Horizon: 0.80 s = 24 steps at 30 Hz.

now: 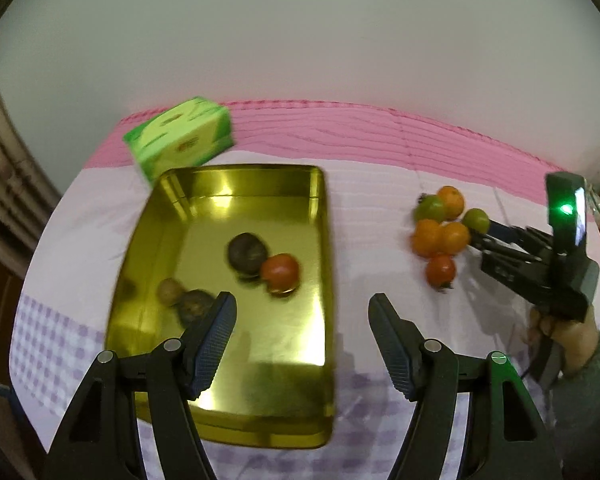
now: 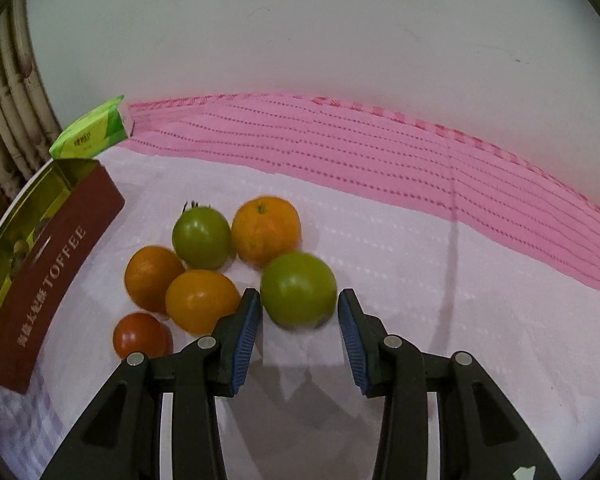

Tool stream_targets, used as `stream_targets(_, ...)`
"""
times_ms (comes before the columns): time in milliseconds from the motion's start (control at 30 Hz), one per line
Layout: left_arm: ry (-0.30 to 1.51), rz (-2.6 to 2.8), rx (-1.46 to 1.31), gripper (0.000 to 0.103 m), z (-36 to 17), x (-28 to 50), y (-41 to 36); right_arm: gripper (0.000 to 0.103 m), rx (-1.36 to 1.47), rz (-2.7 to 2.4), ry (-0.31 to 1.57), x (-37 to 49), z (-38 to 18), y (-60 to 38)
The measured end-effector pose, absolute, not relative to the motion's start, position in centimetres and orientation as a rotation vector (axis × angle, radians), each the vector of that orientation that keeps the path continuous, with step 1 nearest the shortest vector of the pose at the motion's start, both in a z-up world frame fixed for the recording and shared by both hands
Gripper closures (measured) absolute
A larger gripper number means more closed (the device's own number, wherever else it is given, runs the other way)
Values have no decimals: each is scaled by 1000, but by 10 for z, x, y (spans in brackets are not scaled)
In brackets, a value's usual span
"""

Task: Organize fruits
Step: 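Grasp the green citrus with the right gripper while the left grasps a red tomato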

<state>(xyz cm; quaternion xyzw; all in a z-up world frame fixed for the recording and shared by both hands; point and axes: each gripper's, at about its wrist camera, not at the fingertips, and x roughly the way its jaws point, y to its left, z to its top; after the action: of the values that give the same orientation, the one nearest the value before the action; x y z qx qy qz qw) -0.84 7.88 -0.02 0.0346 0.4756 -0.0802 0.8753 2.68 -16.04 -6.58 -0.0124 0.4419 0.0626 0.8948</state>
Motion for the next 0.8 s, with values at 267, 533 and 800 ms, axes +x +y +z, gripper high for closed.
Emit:
stream_targets(267, 1022, -247, 83, 34, -18, -2, 24, 71, -11, 95, 896, 18, -65, -174)
stream_targets(533, 1091, -288, 65, 36, -45, 15, -15, 71, 50, -53, 892, -12, -63, -234)
stream_targets(800, 1148, -311, 43, 52, -63, 31, -37, 69, 74, -68, 892, -16, -63, -247)
